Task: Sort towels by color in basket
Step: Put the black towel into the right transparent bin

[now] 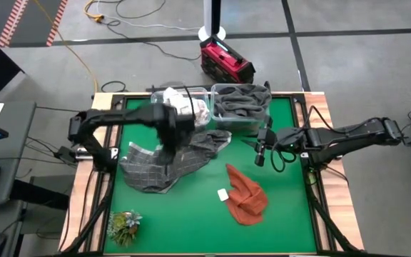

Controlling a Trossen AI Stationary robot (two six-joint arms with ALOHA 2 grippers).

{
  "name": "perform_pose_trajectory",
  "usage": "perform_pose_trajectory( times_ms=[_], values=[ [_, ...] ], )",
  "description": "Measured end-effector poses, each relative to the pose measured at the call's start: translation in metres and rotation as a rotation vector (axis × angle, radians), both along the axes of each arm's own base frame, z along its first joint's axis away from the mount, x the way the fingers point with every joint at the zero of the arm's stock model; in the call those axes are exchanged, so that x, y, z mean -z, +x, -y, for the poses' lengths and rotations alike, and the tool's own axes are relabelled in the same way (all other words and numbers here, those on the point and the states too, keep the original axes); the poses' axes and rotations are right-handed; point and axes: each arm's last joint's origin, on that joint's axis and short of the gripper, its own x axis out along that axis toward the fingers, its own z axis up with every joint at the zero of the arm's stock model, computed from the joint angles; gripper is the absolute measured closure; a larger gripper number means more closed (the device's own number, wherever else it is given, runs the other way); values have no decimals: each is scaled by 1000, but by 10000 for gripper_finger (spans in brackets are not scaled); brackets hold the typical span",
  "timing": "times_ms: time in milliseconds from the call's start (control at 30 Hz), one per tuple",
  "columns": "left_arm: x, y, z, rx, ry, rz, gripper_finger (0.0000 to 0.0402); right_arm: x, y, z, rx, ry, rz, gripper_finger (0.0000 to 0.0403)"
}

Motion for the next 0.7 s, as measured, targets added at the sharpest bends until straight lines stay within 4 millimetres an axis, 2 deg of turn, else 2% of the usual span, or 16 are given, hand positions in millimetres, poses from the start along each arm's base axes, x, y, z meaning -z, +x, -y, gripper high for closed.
perform_pose_trajectory(
  times_ms=[133,300,533,700],
  values=[
    [28,-6,32,74,14,-114,256,0,0,0,0,0,3,290],
    [57,-16,54,124,78,-201,256,0,0,0,1,0,4,290],
    [91,-23,57,150,195,-222,256,-1,0,0,0,-4,7,290],
    [100,-22,56,143,264,-185,260,-1,0,0,-2,-11,4,290]
  ],
)
